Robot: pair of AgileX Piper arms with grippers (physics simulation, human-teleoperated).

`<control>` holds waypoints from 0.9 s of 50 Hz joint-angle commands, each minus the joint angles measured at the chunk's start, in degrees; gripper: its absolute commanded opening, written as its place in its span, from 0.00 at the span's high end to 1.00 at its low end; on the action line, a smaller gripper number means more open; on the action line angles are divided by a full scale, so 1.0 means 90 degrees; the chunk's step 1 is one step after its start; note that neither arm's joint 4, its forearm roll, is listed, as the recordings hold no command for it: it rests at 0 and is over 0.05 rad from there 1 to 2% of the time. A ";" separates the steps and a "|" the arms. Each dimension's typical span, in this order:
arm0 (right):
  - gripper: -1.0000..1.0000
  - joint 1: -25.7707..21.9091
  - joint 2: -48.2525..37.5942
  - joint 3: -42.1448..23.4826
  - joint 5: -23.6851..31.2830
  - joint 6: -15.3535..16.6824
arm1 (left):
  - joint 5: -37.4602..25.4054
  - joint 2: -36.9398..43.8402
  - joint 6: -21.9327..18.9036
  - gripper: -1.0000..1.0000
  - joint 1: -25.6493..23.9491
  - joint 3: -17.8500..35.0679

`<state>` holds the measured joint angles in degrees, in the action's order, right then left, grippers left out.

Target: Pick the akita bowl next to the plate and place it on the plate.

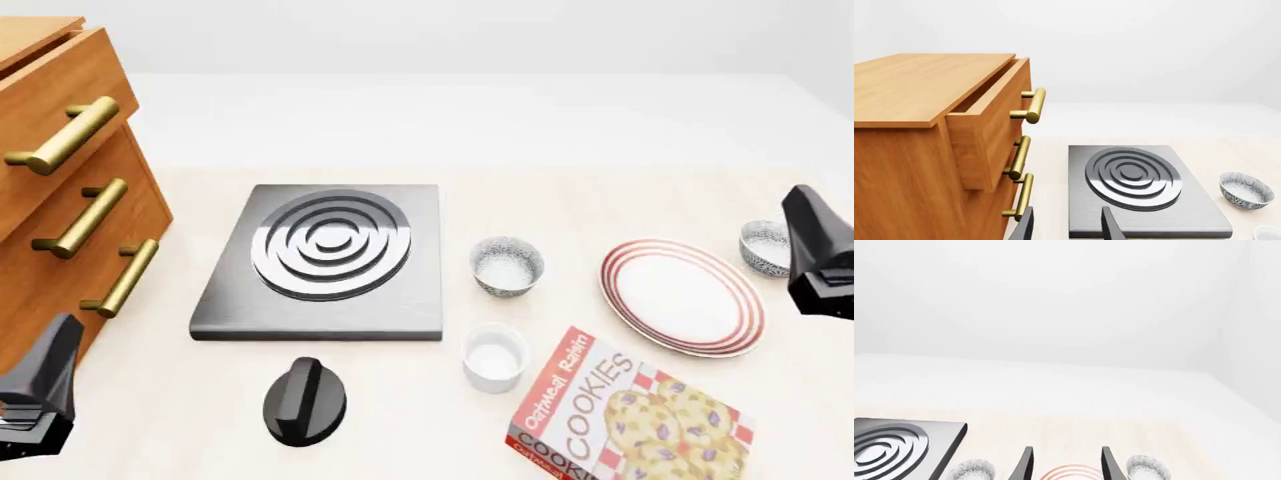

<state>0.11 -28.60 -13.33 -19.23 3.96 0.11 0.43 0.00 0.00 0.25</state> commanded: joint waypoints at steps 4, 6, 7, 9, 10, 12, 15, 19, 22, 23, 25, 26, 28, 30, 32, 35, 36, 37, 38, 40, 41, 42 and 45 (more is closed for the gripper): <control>0.00 0.0081 -0.0758 -0.0268 -0.0422 0.0016 | 0.0000 0.0000 0.0000 0.00 0.0000 0.0000; 0.00 0.0093 -0.0838 -0.0301 -0.0466 0.0026 | 0.0000 0.0000 0.0000 0.00 0.0000 0.0000; 0.00 0.0101 -0.0880 -0.0315 -0.0491 0.0031 | 0.0000 0.0000 0.0000 0.00 0.0000 0.0000; 0.00 0.0113 -0.0962 -0.0338 -0.0545 0.0045 | 0.0000 0.0000 0.0000 0.00 0.0000 0.0000; 0.00 0.0116 -0.0997 -0.0350 -0.0561 0.0044 | 0.0000 0.0000 0.0000 0.00 0.0000 0.0000; 0.00 0.0143 -0.1149 -0.0414 -0.0608 0.0019 | 0.0000 0.0000 0.0000 0.00 0.0000 0.0000; 0.00 0.0134 -0.1254 -0.0464 -0.0643 0.0023 | 0.0000 0.0000 0.0000 0.00 0.0000 0.0000; 0.00 0.0139 -0.1441 -0.0522 -0.0757 0.0043 | 0.0000 0.0000 0.0000 0.00 0.0000 0.0000; 0.00 0.0143 -0.1594 -0.0553 -0.0847 0.0051 | 0.0000 0.0000 0.0000 0.00 0.0000 0.0000; 0.00 0.0141 -0.1624 -0.0558 -0.0870 0.0059 | 0.0000 0.0000 0.0000 0.00 0.0000 0.0000; 0.00 0.0151 -0.1718 -0.0601 -0.0906 0.0060 | 0.0000 0.0000 0.0000 0.00 0.0000 0.0000; 0.00 0.0155 -0.1759 -0.0630 -0.0911 0.0059 | 0.0000 0.0000 0.0000 0.00 0.0000 0.0000; 0.00 0.0166 -0.1832 -0.0688 -0.0916 0.0049 | 0.0000 0.0000 0.0000 0.00 0.0000 0.0000; 0.00 0.0198 -0.1995 -0.0765 -0.0970 0.0035 | 0.0000 0.0000 0.0000 0.00 0.0000 0.0000; 0.00 0.0212 -0.2085 -0.0791 -0.1014 0.0035 | 0.0000 0.0000 0.0000 0.00 0.0000 0.0000; 0.00 0.0228 -0.2212 -0.0826 -0.1069 0.0031 | 0.0000 0.0000 0.0000 0.00 0.0000 0.0000; 0.00 0.0231 -0.2245 -0.0834 -0.1086 0.0032 | 0.0000 0.0000 0.0000 0.00 0.0000 0.0000; 0.00 0.0234 -0.2284 -0.0846 -0.1099 0.0030 | 0.0000 0.0000 0.0000 0.00 0.0000 0.0000; 0.00 0.0238 -0.2317 -0.0856 -0.1117 0.0036 | 0.0000 0.0000 0.0000 0.00 0.0000 0.0000; 0.00 0.0249 -0.2397 -0.0887 -0.1150 0.0042 | 0.0000 0.0000 0.0000 0.00 0.0000 0.0000; 0.00 0.0255 -0.2437 -0.0902 -0.1169 0.0047 | 0.0000 0.0000 0.0000 0.00 0.0000 0.0000; 0.00 0.0259 -0.2467 -0.0912 -0.1181 0.0048 | 0.0000 0.0000 0.0000 0.00 0.0000 0.0000; 0.00 0.0291 -0.2649 -0.0978 -0.1248 0.0052 | 0.0000 0.0000 0.0000 0.00 0.0000 0.0000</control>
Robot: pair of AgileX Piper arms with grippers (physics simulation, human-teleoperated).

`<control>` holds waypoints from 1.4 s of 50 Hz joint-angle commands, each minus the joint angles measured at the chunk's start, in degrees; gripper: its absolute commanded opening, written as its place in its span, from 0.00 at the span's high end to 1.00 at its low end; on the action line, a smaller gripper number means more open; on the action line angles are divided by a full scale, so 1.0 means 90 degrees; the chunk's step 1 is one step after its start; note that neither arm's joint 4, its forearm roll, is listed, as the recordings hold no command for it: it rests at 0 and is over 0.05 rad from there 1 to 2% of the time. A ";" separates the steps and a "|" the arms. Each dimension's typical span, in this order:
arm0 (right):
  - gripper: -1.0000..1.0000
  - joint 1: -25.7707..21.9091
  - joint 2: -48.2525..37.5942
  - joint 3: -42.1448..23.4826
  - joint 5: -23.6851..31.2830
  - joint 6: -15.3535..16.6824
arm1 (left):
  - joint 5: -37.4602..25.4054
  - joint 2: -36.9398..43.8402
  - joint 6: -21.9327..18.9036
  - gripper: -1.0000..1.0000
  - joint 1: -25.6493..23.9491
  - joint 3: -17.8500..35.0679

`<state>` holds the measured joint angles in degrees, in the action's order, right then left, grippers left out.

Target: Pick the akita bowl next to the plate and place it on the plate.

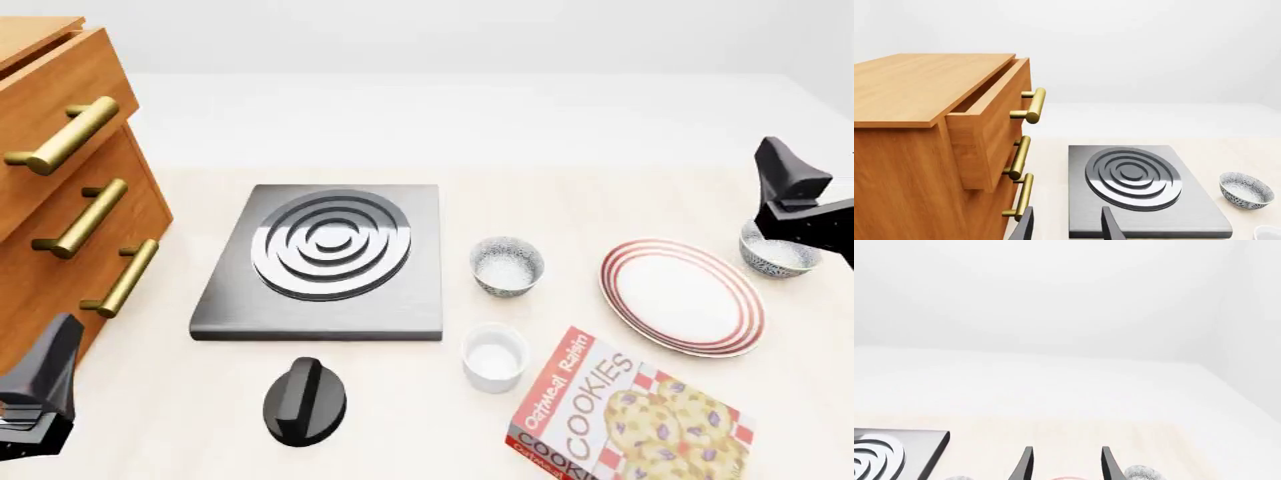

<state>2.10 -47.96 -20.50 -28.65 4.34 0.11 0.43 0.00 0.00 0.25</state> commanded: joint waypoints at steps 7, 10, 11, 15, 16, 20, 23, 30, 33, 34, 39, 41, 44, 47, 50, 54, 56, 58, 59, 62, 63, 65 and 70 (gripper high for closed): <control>0.00 0.0092 -0.0733 -0.0289 -0.0281 0.0035 | 0.0000 0.0000 0.0000 0.00 0.0000 0.0000; 0.00 0.0104 -0.0829 -0.0329 -0.0309 0.0033 | 0.0000 0.0000 0.0000 0.00 0.0000 0.0000; 0.00 0.0108 -0.0868 -0.0339 -0.0328 0.0035 | 0.0000 0.0000 0.0000 0.00 0.0000 0.0000; 0.00 0.0153 -0.1079 -0.0403 -0.0410 0.0030 | 0.0000 0.0000 0.0000 0.00 0.0000 0.0000; 0.00 0.0171 -0.1128 -0.0416 -0.0431 0.0030 | 0.0000 0.0000 0.0000 0.00 0.0000 0.0000; 0.00 0.0204 -0.1322 -0.0492 -0.0478 0.0031 | 0.0000 0.0000 0.0000 0.00 0.0000 0.0000; 0.00 0.0251 -0.1465 -0.0588 -0.0494 0.0039 | 0.0000 0.0000 0.0000 0.00 0.0000 0.0000; 0.00 0.0322 -0.1712 -0.0713 -0.0573 0.0083 | 0.0000 0.0000 0.0000 0.00 0.0000 0.0000; 0.00 0.0329 -0.1789 -0.0727 -0.0616 0.0101 | 0.0000 0.0000 0.0000 0.00 0.0000 0.0000; 0.00 0.0339 -0.1816 -0.0736 -0.0628 0.0102 | 0.0000 0.0000 0.0000 0.00 0.0000 0.0000; 0.00 0.0371 -0.1957 -0.0789 -0.0682 0.0112 | 0.0000 0.0000 0.0000 0.00 0.0000 0.0000; 0.00 0.0380 -0.1987 -0.0796 -0.0698 0.0114 | 0.0000 0.0000 0.0000 0.00 0.0000 0.0000; 0.00 0.0403 -0.2075 -0.0824 -0.0721 0.0097 | 0.0000 0.0000 0.0000 0.00 0.0000 0.0000; 0.00 0.0430 -0.2178 -0.0840 -0.0758 0.0077 | 0.0000 0.0000 0.0000 0.00 0.0000 0.0000; 0.00 0.0455 -0.2227 -0.0860 -0.0757 0.0055 | 0.0000 0.0000 0.0000 0.00 0.0000 0.0000; 0.00 0.0483 -0.2257 -0.0892 -0.0732 0.0025 | 0.0000 0.0000 0.0000 0.00 0.0000 0.0000; 0.00 0.0506 -0.2271 -0.0912 -0.0721 0.0016 | 0.0000 0.0000 0.0000 0.00 0.0000 0.0000; 0.00 0.0537 -0.2286 -0.0939 -0.0694 -0.0010 | 0.0000 0.0000 0.0000 0.00 0.0000 0.0000; 0.00 0.0549 -0.2300 -0.0946 -0.0697 -0.0013 | 0.0000 0.0000 0.0000 0.00 0.0000 0.0000; 0.00 0.0586 -0.2337 -0.0973 -0.0692 -0.0028 | 0.0000 0.0000 0.0000 0.00 0.0000 0.0000; 0.00 0.0608 -0.2353 -0.0993 -0.0680 -0.0043 | 0.0000 0.0000 0.0000 0.00 0.0000 0.0000; 0.00 0.0634 -0.2375 -0.1015 -0.0673 -0.0058 | 0.0000 0.0000 0.0000 0.00 0.0000 0.0000; 0.00 0.0716 -0.2462 -0.1064 -0.0679 -0.0093 | 0.0000 0.0000 0.0000 0.00 0.0000 0.0000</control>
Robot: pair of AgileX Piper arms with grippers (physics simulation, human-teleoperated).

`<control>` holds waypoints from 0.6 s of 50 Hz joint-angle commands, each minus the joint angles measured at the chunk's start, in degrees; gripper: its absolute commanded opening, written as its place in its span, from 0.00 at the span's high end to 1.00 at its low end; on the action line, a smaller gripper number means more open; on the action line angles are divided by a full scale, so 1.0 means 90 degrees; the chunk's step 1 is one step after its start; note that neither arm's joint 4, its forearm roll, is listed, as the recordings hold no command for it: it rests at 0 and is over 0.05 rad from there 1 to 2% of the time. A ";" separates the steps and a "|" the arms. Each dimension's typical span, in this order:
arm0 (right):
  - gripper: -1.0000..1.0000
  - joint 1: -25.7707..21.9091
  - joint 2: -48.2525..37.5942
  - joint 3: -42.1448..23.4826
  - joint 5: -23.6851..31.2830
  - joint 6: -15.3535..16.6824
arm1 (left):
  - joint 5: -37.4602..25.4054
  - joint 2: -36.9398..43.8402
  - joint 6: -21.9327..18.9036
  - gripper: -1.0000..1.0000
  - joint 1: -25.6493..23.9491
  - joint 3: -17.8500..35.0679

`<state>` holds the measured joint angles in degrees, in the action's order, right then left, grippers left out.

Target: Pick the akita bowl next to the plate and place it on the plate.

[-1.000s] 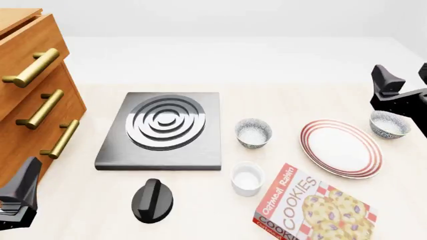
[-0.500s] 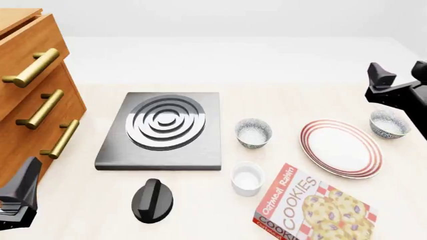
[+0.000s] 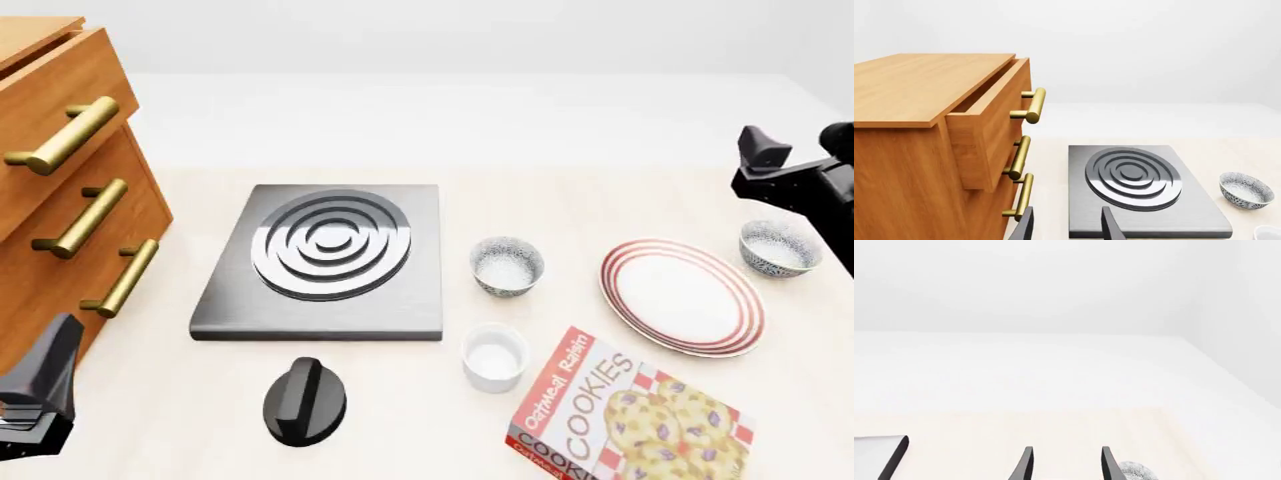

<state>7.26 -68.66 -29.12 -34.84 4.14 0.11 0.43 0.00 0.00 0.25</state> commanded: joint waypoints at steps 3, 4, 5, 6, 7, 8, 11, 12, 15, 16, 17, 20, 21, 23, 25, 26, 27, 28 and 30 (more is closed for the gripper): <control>0.00 0.0186 -0.0202 -0.0115 0.0002 -0.0092 | 0.0000 0.0000 0.0000 0.00 0.0000 0.0000; 0.00 0.0200 -0.0214 -0.0122 0.0002 -0.0100 | 0.0000 0.0000 0.0000 0.00 0.0000 0.0000; 0.00 0.0214 -0.0226 -0.0128 0.0001 -0.0107 | 0.0000 0.0000 0.0000 0.00 0.0000 0.0000; 0.00 0.0224 -0.0236 -0.0137 0.0005 -0.0112 | 0.0000 0.0000 0.0000 0.00 0.0000 0.0000; 0.00 0.0257 -0.0261 -0.0163 0.0018 -0.0131 | 0.0000 0.0000 0.0000 0.00 0.0000 0.0000; 0.00 0.0257 -0.0261 -0.0163 0.0018 -0.0131 | 0.0000 0.0000 0.0000 0.00 0.0000 0.0000; 0.00 0.0304 -0.0298 -0.0197 0.0033 -0.0157 | 0.0000 0.0000 0.0000 0.00 0.0000 0.0000; 0.00 0.0319 -0.0314 -0.0198 0.0023 -0.0160 | 0.0000 0.0000 0.0000 0.00 0.0000 0.0000; 0.00 0.0356 -0.0364 -0.0203 -0.0003 -0.0168 | 0.0000 0.0000 0.0000 0.00 0.0000 0.0000; 0.00 0.0369 -0.0377 -0.0206 -0.0007 -0.0172 | 0.0000 0.0000 0.0000 0.00 0.0000 0.0000; 0.00 0.0383 -0.0392 -0.0211 -0.0008 -0.0178 | 0.0000 0.0000 0.0000 0.00 0.0000 0.0000; 0.00 0.0411 -0.0409 -0.0228 0.0002 -0.0196 | 0.0000 0.0000 0.0000 0.00 0.0000 0.0000; 0.00 0.0439 -0.0433 -0.0248 0.0008 -0.0210 | 0.0000 0.0000 0.0000 0.00 0.0000 0.0000; 0.00 0.0459 -0.0455 -0.0263 0.0008 -0.0217 | 0.0000 0.0000 0.0000 0.00 0.0000 0.0000; 0.00 0.0498 -0.0501 -0.0281 -0.0007 -0.0216 | 0.0000 0.0000 0.0000 0.00 0.0000 0.0000; 0.00 0.0498 -0.0502 -0.0282 -0.0008 -0.0216 | 0.0000 0.0000 0.0000 0.00 0.0000 0.0000; 0.00 0.0521 -0.0529 -0.0293 -0.0012 -0.0222 | 0.0000 0.0000 0.0000 0.00 0.0000 0.0000; 0.00 0.0538 -0.0546 -0.0301 -0.0017 -0.0226 | 0.0000 0.0000 0.0000 0.00 0.0000 0.0000; 0.00 0.0560 -0.0579 -0.0309 -0.0030 -0.0231 | 0.0000 0.0000 0.0000 0.00 0.0000 0.0000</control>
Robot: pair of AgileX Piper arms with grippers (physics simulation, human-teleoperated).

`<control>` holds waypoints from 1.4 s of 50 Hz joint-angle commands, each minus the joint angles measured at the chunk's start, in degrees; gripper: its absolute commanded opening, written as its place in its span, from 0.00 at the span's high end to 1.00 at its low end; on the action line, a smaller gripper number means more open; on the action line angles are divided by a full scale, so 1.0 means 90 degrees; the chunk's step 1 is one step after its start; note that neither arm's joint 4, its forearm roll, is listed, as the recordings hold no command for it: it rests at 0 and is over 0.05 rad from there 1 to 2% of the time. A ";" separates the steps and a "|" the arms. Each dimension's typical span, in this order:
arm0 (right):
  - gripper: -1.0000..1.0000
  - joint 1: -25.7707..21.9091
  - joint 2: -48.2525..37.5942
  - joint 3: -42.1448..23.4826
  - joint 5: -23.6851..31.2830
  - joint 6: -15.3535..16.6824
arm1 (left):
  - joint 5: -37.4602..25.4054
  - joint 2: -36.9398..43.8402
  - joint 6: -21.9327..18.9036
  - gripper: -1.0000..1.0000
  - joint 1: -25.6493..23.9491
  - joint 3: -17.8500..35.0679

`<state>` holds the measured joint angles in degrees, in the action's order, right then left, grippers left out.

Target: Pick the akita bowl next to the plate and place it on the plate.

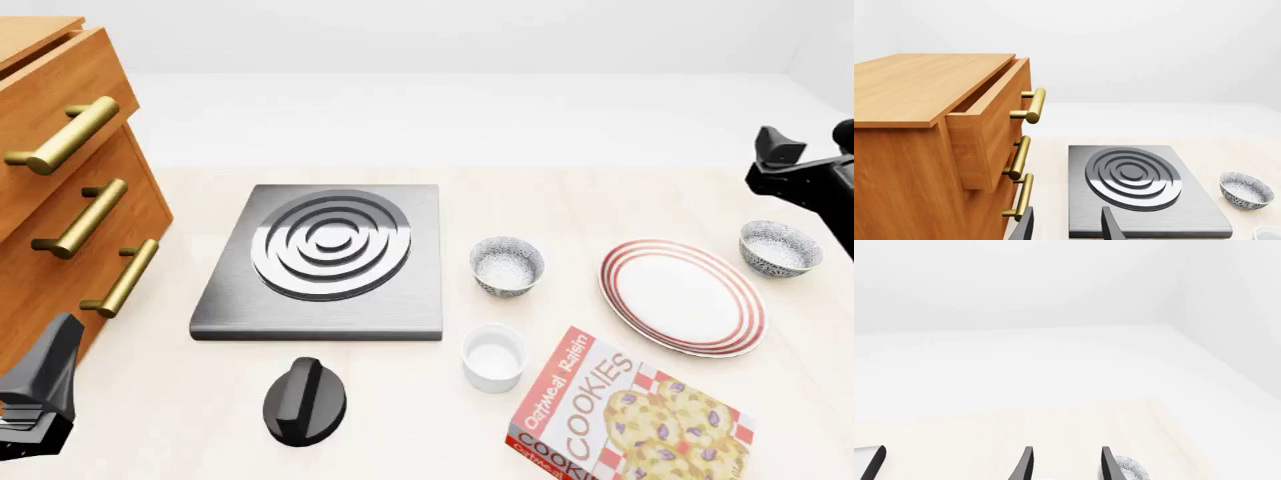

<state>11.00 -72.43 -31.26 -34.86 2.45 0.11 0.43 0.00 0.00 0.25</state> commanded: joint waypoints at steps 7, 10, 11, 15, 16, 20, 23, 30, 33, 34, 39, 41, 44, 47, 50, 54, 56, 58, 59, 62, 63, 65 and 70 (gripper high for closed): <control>0.00 0.0248 -0.0269 -0.0117 -0.0041 -0.0094 | 0.0000 0.0000 0.0000 0.00 0.0000 0.0000; 0.00 0.0285 -0.0317 -0.0118 -0.0069 -0.0104 | 0.0000 0.0000 0.0000 0.00 0.0000 0.0000; 0.00 0.0298 -0.0333 -0.0122 -0.0074 -0.0108 | 0.0000 0.0000 0.0000 0.00 0.0000 0.0000; 0.00 0.0351 -0.0370 -0.0145 -0.0071 -0.0126 | 0.0000 0.0000 0.0000 0.00 0.0000 0.0000; 0.00 0.0358 -0.0376 -0.0147 -0.0072 -0.0129 | 0.0000 0.0000 0.0000 0.00 0.0000 0.0000; 0.00 0.0396 -0.0409 -0.0145 -0.0088 -0.0145 | 0.0000 0.0000 0.0000 0.00 0.0000 0.0000; 0.00 0.0446 -0.0484 -0.0144 -0.0135 -0.0148 | 0.0000 0.0000 0.0000 0.00 0.0000 0.0000; 0.00 0.0531 -0.0578 -0.0171 -0.0164 -0.0172 | 0.0000 0.0000 0.0000 0.00 0.0000 0.0000; 0.00 0.0569 -0.0613 -0.0177 -0.0177 -0.0184 | 0.0000 0.0000 0.0000 0.00 0.0000 0.0000; 0.00 0.0584 -0.0625 -0.0178 -0.0182 -0.0189 | 0.0000 0.0000 0.0000 0.00 0.0000 0.0000; 0.00 0.0646 -0.0678 -0.0199 -0.0186 -0.0220 | 0.0000 0.0000 0.0000 0.00 0.0000 0.0000; 0.00 0.0676 -0.0691 -0.0216 -0.0172 -0.0233 | 0.0000 0.0000 0.0000 0.00 0.0000 0.0000; 0.00 0.0711 -0.0710 -0.0236 -0.0160 -0.0248 | 0.0000 0.0000 0.0000 0.00 0.0000 0.0000; 0.00 0.0734 -0.0729 -0.0242 -0.0163 -0.0257 | 0.0000 0.0000 0.0000 0.00 0.0000 0.0000; 0.00 0.0777 -0.0771 -0.0280 -0.0150 -0.0279 | 0.0000 0.0000 0.0000 0.00 0.0000 0.0000; 0.00 0.0852 -0.0849 -0.0349 -0.0133 -0.0300 | 0.0000 0.0000 0.0000 0.00 0.0000 0.0000; 0.00 0.0888 -0.0881 -0.0375 -0.0131 -0.0308 | 0.0000 0.0000 0.0000 0.00 0.0000 0.0000; 0.00 0.0914 -0.0905 -0.0391 -0.0129 -0.0318 | 0.0000 0.0000 0.0000 0.00 0.0000 0.0000; 0.00 0.0929 -0.0920 -0.0397 -0.0131 -0.0324 | 0.0000 0.0000 0.0000 0.00 0.0000 0.0000; 0.00 0.0964 -0.0977 -0.0417 -0.0148 -0.0338 | 0.0000 0.0000 0.0000 0.00 0.0000 0.0000; 0.00 0.0968 -0.0989 -0.0419 -0.0155 -0.0337 | 0.0000 0.0000 0.0000 0.00 0.0000 0.0000; 0.00 0.0997 -0.1035 -0.0428 -0.0175 -0.0339 | 0.0000 0.0000 0.0000 0.00 0.0000 0.0000; 0.00 0.1034 -0.1077 -0.0454 -0.0167 -0.0358 | 0.0000 0.0000 0.0000 0.00 0.0000 0.0000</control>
<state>19.36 -80.98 -34.78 -36.27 -0.45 0.11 0.43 0.00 0.00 0.25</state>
